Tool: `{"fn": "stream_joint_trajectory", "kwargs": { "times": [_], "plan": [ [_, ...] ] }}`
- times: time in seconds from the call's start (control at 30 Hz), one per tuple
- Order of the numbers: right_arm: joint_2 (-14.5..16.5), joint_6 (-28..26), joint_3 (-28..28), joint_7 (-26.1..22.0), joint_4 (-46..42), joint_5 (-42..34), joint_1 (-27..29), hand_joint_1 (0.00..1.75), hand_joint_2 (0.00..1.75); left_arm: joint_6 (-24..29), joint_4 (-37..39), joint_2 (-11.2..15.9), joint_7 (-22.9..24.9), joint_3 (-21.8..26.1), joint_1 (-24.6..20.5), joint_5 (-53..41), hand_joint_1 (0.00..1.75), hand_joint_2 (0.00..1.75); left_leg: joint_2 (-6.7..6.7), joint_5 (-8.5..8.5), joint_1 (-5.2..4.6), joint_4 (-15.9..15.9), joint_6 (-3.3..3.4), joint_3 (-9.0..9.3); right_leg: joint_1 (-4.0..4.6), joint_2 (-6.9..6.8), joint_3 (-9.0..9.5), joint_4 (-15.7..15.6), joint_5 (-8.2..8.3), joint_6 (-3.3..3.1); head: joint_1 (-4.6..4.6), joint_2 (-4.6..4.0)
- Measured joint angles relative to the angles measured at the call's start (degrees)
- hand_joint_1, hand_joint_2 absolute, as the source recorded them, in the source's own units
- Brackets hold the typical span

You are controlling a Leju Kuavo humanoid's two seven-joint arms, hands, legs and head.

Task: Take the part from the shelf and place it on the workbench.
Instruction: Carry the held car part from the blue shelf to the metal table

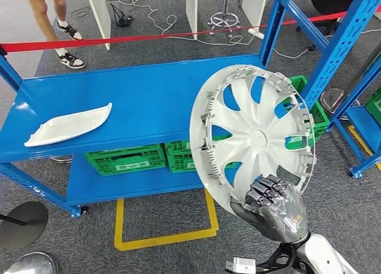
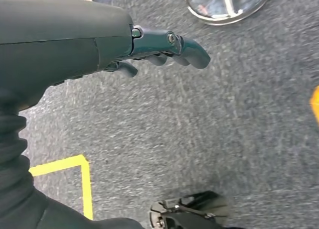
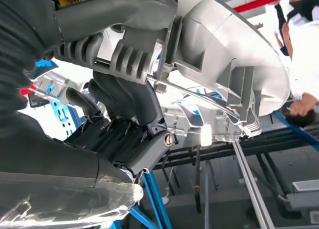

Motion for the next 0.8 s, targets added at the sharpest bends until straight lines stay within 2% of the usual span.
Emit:
{"fn": "stream_joint_trajectory", "kwargs": {
  "times": [0.03, 0.07, 0.1, 0.13, 0.2, 0.23, 0.27, 0.3, 0.37, 0.4, 0.43, 0.47, 0.5, 0.53, 0.57, 0.6, 0.63, 0.67, 0.7, 0.73, 0.77, 0.8],
  "plan": [
    [0.1, 0.0, -0.1, -0.1, 0.0, -0.1, 0.1, 1.75, 1.75, 0.0, 0.0, 0.0, 0.0, 0.0, -0.1, 0.0, 0.00, 1.75, 0.00, 1.17, 0.06, -4.2, 0.06, 3.13, 0.04, 0.00, -0.59, 0.1, 0.50, 0.26, -0.01, 0.00],
    [0.1, 0.0, -0.1, -0.2, 0.0, -0.2, 0.1, 1.75, 1.75, 0.0, 0.0, 0.0, 0.1, 0.0, -0.2, 0.0, 0.00, 1.75, -0.04, 1.46, 0.08, -8.6, 0.24, 6.07, 0.10, -0.01, -1.08, 0.2, 1.00, 0.54, 0.01, 0.01],
    [0.2, 0.0, -0.2, -0.3, 0.0, -0.3, 0.2, 1.75, 1.75, 0.0, 0.0, 0.0, 0.1, 0.0, -0.2, 0.0, 0.00, 1.75, -0.08, 1.28, 0.04, -11.9, 0.46, 8.08, 0.15, -0.04, -1.43, 0.2, 1.57, 0.81, 0.06, 0.01],
    [0.2, 0.0, -0.3, -0.4, 0.0, -0.4, 0.3, 1.75, 1.75, 0.0, 0.0, 0.0, 0.2, 0.1, -0.3, 0.0, 0.00, 1.75, -0.13, 0.92, -0.06, -13.9, 0.73, 9.09, 0.19, -0.07, -1.68, 0.1, 2.16, 1.10, 0.08, 0.01],
    [0.3, 0.0, -0.3, -0.5, 0.0, -0.5, 0.5, 1.75, 1.75, 0.0, 0.0, 0.0, 0.4, 0.1, -0.2, -0.1, 0.00, 1.75, -0.07, 1.38, -0.16, -14.7, 1.49, 8.68, 0.03, -0.05, -2.02, -0.2, 3.17, 1.74, 0.10, 0.00],
    [0.3, 0.0, -0.3, -0.5, 0.0, -0.5, 0.7, 1.75, 1.75, 0.0, 0.0, 0.0, 0.4, 0.1, -0.1, -0.1, 0.00, 1.75, 0.03, 1.94, -0.14, -14.8, 1.93, 8.21, -0.03, 0.00, -2.36, 0.0, 2.64, 2.05, 0.12, 0.00],
    [0.3, 0.0, -0.4, -0.6, 0.0, -0.5, 0.9, 1.75, 1.75, 0.0, 0.0, 0.0, 0.5, 0.1, -0.1, -0.1, 0.00, 1.75, 0.14, 2.58, -0.06, -14.9, 2.37, 7.68, -0.07, 0.05, -2.96, 1.2, 1.06, 2.34, 0.23, 0.00],
    [0.3, 0.0, -0.4, -0.7, 0.0, -0.5, 1.0, 1.75, 1.75, 0.0, 0.0, 0.0, 0.5, 0.1, -0.1, -0.1, 0.00, 1.75, 0.25, 3.24, 0.01, -15.0, 2.71, 7.04, -0.08, 0.09, -3.83, 3.7, -1.54, 2.56, 0.31, 0.00],
    [0.3, 0.0, -0.6, -0.8, 0.1, -0.5, 1.1, 1.75, 1.75, 0.0, 0.0, 0.0, 0.5, 0.1, -0.1, -0.2, 0.00, 1.75, 0.32, 4.50, -0.13, -15.0, 3.04, 5.51, -0.02, 0.09, -5.68, 11.5, -7.19, 2.86, 0.48, 0.00],
    [0.4, 0.0, -0.6, -0.8, 0.1, -0.6, 1.1, 1.75, 1.75, 0.0, 0.0, 0.0, 0.5, 0.1, -0.1, -0.2, 0.00, 1.75, 0.35, 5.14, -0.20, -14.9, 3.06, 4.71, 0.00, 0.09, -6.10, 15.0, -8.53, 2.91, 0.46, 0.00],
    [0.4, 0.0, -0.7, -0.9, 0.2, -0.6, 1.1, 1.75, 1.75, 0.0, 0.0, 0.1, 0.5, 0.1, 0.0, -0.2, 0.00, 1.75, 0.38, 5.76, -0.25, -14.9, 3.04, 3.92, 0.01, 0.09, -5.78, 16.9, -8.45, 2.90, 0.47, 0.00],
    [0.4, 0.0, -0.7, -0.9, 0.3, -0.7, 1.2, 1.75, 1.75, -0.1, 0.0, 0.1, 0.5, 0.2, 0.0, -0.2, 0.00, 1.75, 0.40, 6.33, -0.28, -14.9, 2.97, 3.20, 0.03, 0.09, -4.45, 16.5, -7.22, 2.81, 0.47, 0.00],
    [0.4, 0.0, -0.7, -0.9, 0.3, -0.8, 1.2, 1.75, 1.75, -0.1, 0.0, 0.2, 0.5, 0.2, 0.0, -0.2, 0.00, 1.75, 0.39, 6.83, -0.29, -14.8, 2.86, 2.58, 0.04, 0.10, -2.00, 13.8, -5.47, 2.67, 0.48, 0.01],
    [0.5, 0.0, -0.7, -0.9, 0.4, -0.9, 1.1, 1.75, 1.75, -0.2, 0.0, 0.2, 0.5, 0.2, 0.0, -0.2, 0.00, 1.75, 0.37, 7.27, -0.29, -14.8, 2.70, 2.10, 0.04, 0.15, 1.06, 9.6, -4.27, 2.48, 0.49, 0.01],
    [0.5, 0.0, -0.7, -0.9, 0.5, -1.1, 0.9, 1.75, 1.75, -0.2, 0.0, 0.2, 0.5, 0.2, 0.0, -0.1, 0.00, 1.75, 0.36, 7.69, -0.36, -14.8, 2.49, 1.70, 0.09, 0.26, 4.35, 4.8, -3.88, 2.29, 0.46, 0.01],
    [0.6, 0.1, -0.7, -1.0, 0.6, -1.3, 0.8, 1.75, 1.75, -0.3, 0.0, 0.2, 0.5, 0.3, 0.0, -0.1, 0.00, 1.75, 0.35, 8.15, -0.42, -14.7, 2.25, 1.35, 0.14, 0.38, 6.98, 0.8, -4.16, 2.13, 0.46, 0.01],
    [0.7, 0.1, -0.7, -1.1, 0.7, -1.5, 0.6, 1.75, 1.75, -0.3, 0.0, 0.2, 0.5, 0.3, -0.1, 0.0, 0.00, 1.75, 0.36, 8.65, -0.46, -14.7, 2.02, 1.03, 0.24, 0.51, 8.44, -1.7, -4.76, 2.01, 0.42, 0.01],
    [0.9, 0.2, -0.7, -1.2, 0.9, -1.8, 0.4, 1.75, 1.75, -0.4, 0.0, 0.3, 0.5, 0.4, -0.1, 0.1, 0.00, 1.75, 0.36, 9.19, -0.50, -14.6, 1.79, 0.72, 0.35, 0.58, 8.96, -2.8, -5.03, 1.87, 0.40, 0.01],
    [1.0, 0.4, -0.7, -1.4, 1.1, -2.1, 0.2, 1.75, 1.75, -0.6, 0.0, 0.4, 0.5, 0.5, 0.0, 0.3, 0.00, 1.75, 0.33, 9.61, -0.51, -14.7, 1.54, 0.40, 0.32, 0.55, 8.61, -3.0, -4.84, 1.64, 0.43, 0.01],
    [1.2, 0.6, -0.7, -1.6, 1.4, -2.3, -0.2, 1.75, 1.75, -0.7, 0.0, 0.5, 0.5, 0.5, 0.0, 0.4, 0.00, 1.75, 0.31, 9.29, -0.50, -14.5, 1.21, 0.05, 0.24, 0.48, 8.06, -2.9, -4.42, 1.30, 0.38, 0.01],
    [1.5, 0.8, -0.7, -1.7, 1.7, -2.5, -0.7, 1.75, 1.75, -0.8, 0.0, 0.7, 0.5, 0.6, 0.1, 0.6, 0.00, 1.75, 0.28, 7.99, -0.48, -13.5, 0.83, -0.50, 0.13, 0.38, 7.49, -2.9, -3.92, 0.82, 0.31, 0.01],
    [1.7, 1.1, -0.6, -1.9, 2.0, -2.7, -1.2, 1.75, 1.75, -1.0, 0.0, 0.9, 0.5, 0.7, 0.1, 0.7, 0.00, 1.75, 0.26, 5.68, -0.44, -11.2, 0.44, -1.37, 0.00, 0.27, 6.84, -2.8, -3.42, 0.40, 0.20, 0.01]
  ]
}}
